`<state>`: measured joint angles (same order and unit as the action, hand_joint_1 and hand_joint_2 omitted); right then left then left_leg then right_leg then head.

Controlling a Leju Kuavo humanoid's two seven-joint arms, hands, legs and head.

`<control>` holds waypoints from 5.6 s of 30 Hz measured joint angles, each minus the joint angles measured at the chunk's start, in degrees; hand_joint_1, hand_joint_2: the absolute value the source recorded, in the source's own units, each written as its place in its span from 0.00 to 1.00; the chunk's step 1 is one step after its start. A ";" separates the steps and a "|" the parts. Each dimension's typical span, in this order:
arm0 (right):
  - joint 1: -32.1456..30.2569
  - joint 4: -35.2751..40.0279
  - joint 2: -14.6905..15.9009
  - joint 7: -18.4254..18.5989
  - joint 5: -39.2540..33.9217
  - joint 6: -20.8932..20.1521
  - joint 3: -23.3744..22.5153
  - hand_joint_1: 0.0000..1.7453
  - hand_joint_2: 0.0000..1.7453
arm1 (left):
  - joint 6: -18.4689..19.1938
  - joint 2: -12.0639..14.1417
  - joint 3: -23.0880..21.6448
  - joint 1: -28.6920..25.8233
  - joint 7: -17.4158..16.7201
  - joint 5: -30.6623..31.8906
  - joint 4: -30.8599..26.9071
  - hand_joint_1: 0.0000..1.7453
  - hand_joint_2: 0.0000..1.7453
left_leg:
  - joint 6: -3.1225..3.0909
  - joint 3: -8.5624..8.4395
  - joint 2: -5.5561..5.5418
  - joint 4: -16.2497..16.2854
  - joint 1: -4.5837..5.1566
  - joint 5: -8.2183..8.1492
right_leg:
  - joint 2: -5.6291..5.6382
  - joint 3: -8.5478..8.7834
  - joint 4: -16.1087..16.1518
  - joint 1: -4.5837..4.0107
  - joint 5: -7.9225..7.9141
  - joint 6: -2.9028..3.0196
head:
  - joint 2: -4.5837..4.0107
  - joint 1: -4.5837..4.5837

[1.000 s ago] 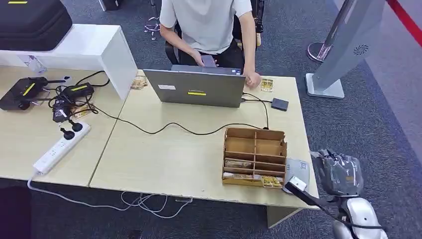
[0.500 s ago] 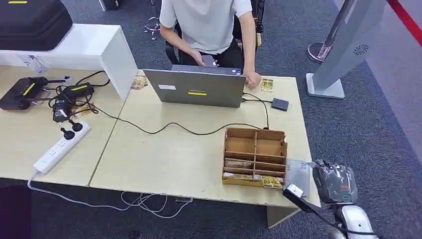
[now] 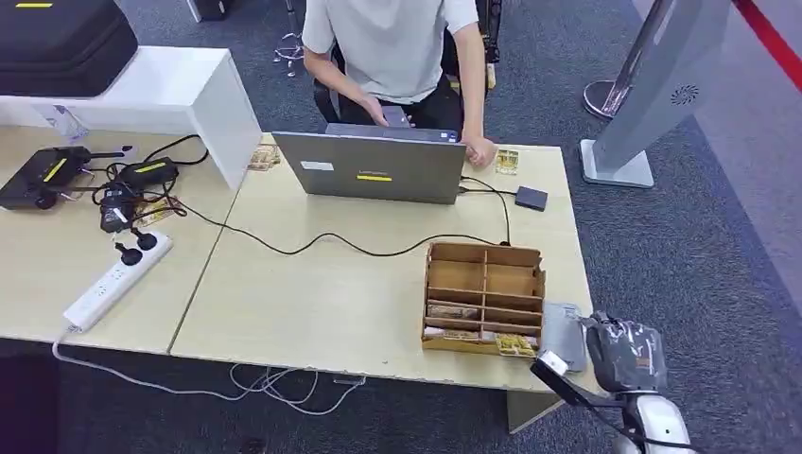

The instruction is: Pass the card to the sensor for recognition and then transmit it.

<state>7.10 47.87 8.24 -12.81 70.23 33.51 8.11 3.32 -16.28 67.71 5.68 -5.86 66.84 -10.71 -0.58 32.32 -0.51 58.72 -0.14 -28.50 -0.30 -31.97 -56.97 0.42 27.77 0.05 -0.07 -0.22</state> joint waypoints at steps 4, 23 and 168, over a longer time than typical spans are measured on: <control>0.59 -0.63 -0.26 0.00 0.00 0.00 0.00 1.00 1.00 | 0.00 0.13 0.00 0.00 -0.04 0.02 0.00 0.00 1.00 | 0.00 0.00 -0.01 0.00 0.00 0.00 | -0.01 0.01 0.00 0.00 0.00 0.00 | 0.00 0.00; 34.83 4.80 -6.74 10.47 8.05 -11.26 11.39 1.00 1.00 | 0.85 -0.50 -0.74 0.30 0.20 5.93 0.00 0.00 1.00 | 0.08 -0.04 0.39 0.00 -0.03 0.19 | 0.36 -0.08 -0.15 -0.02 -0.23 0.07 | 0.00 0.00; -4.53 18.58 3.82 -0.48 -8.39 -14.12 17.03 0.00 1.00 | -0.68 1.03 5.31 0.67 1.22 1.97 0.24 0.00 1.00 | -0.09 0.08 -0.03 0.02 -0.04 -0.06 | -0.03 0.05 0.18 -0.04 -0.03 -0.09 | 0.00 0.00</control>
<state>2.57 66.44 12.06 -13.29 61.83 19.39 25.14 2.64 -15.26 73.02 6.35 -4.63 68.81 -10.47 -0.67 32.40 -0.53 58.74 -0.18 -28.55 -0.33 -31.92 -56.79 0.38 27.74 -0.04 -0.07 -0.22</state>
